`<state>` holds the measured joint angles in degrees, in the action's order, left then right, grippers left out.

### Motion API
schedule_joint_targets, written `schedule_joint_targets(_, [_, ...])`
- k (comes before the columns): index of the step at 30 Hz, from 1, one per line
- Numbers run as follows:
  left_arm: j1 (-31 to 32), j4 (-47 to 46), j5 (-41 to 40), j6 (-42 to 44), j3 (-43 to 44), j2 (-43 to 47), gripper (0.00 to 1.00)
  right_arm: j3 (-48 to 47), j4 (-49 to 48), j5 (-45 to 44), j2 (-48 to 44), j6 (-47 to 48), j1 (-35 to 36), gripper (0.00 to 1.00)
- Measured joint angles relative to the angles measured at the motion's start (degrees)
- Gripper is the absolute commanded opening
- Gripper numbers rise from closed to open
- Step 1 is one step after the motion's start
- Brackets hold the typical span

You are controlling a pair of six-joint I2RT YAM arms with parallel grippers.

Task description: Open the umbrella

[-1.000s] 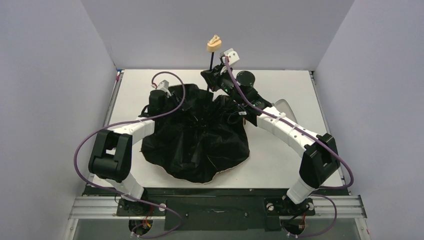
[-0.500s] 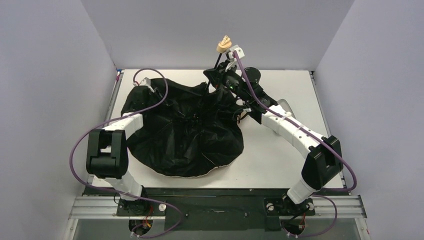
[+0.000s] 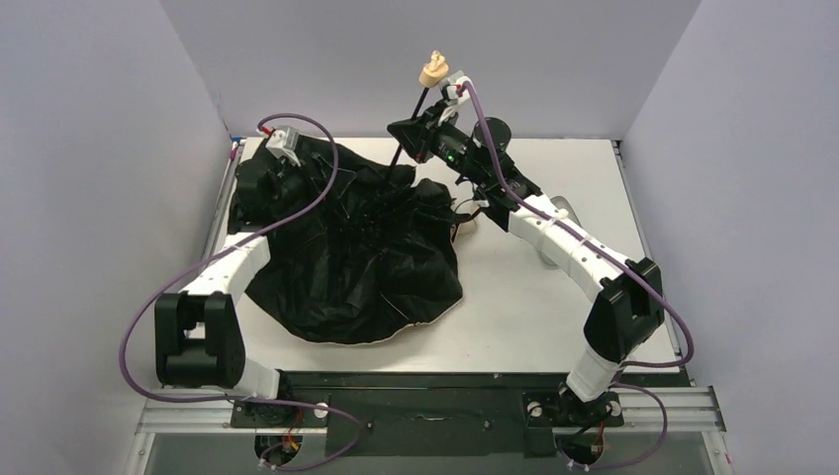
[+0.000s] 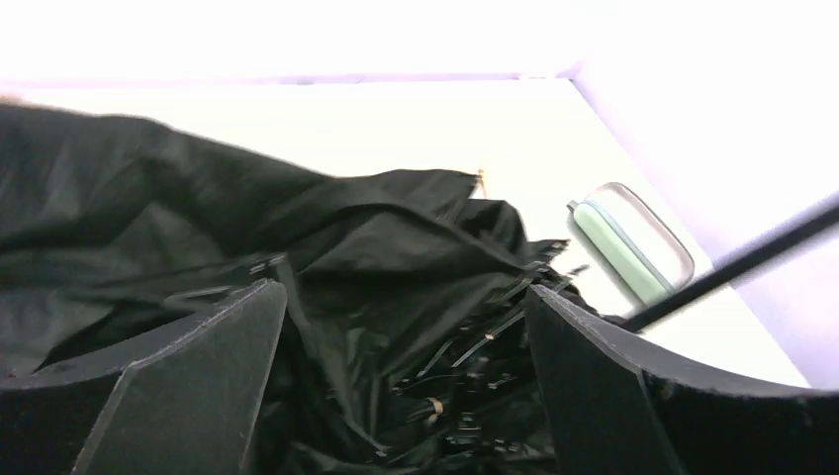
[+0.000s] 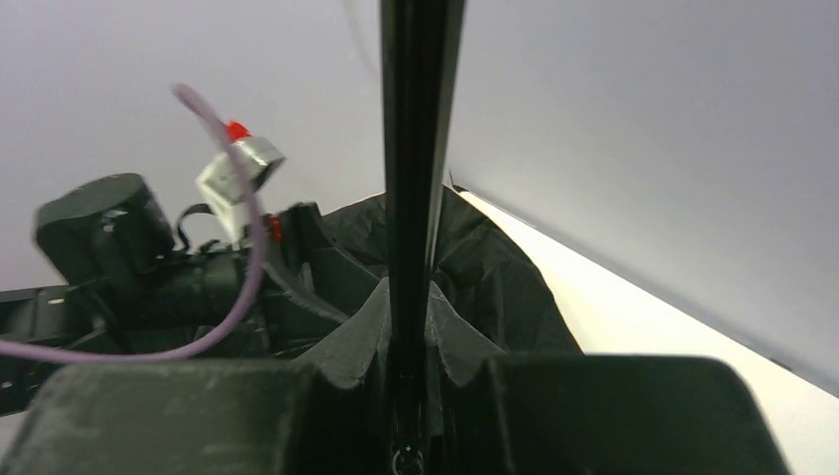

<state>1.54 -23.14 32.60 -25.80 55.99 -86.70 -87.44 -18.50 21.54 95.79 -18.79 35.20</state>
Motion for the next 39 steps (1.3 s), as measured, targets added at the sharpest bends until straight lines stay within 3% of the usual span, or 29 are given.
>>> schedule_joint_targets(3, [1.2, -1.9, 1.7, 4.8, -1.8, 4.5, 1.00, -1.4, 0.2, 0.9, 1.5, 0.0, 0.3, 0.00])
schedule_joint_targets(15, [0.3, -0.3, 7.1, 13.4, -3.3, 8.9, 1.00, -2.1, 6.6, 4.3, 2.2, 4.6, 0.9, 0.00])
schedule_joint_targets(19, [6.0, 1.5, 9.1, 19.3, -3.3, 11.8, 0.87, -3.8, 8.0, 4.5, 2.5, 4.8, 1.3, 0.00])
schedule_joint_targets(23, [13.7, 1.3, 8.5, 23.6, -3.3, 12.8, 0.82, -5.6, 8.3, 4.6, 2.6, 4.8, 2.2, 0.00])
schedule_joint_targets(28, [17.2, -0.3, 4.2, 25.0, -3.3, 10.5, 0.77, -6.2, 8.4, 4.7, 2.6, 4.7, 3.2, 0.00])
schedule_joint_targets(32, [18.4, -1.7, 1.0, 25.3, -3.3, 8.9, 0.55, -6.2, 9.6, 4.8, 2.6, 4.8, 3.8, 0.00])
schedule_joint_targets(34, [18.9, -2.7, 0.4, 25.5, -3.3, 8.6, 0.31, -6.2, 10.1, 4.9, 2.6, 4.8, 3.9, 0.00])
schedule_joint_targets(35, [19.1, -3.3, 0.3, 25.6, -3.3, 8.5, 0.23, -6.2, 10.4, 4.9, 2.6, 4.8, 3.9, 0.00])
schedule_joint_targets(36, [19.2, -3.7, 0.1, 25.6, -3.3, 8.4, 0.09, -6.2, 10.8, 4.9, 2.6, 4.7, 3.9, 0.00])
schedule_joint_targets(37, [19.4, -3.9, 0.2, 25.5, -3.2, 8.3, 0.03, -6.2, 11.1, 4.9, 2.6, 4.7, 3.9, 0.01])
schedule_joint_targets(39, [19.7, -3.6, -0.3, 24.9, -2.4, 7.8, 0.00, -5.9, 11.3, 4.8, 2.6, 4.5, 3.7, 0.30])
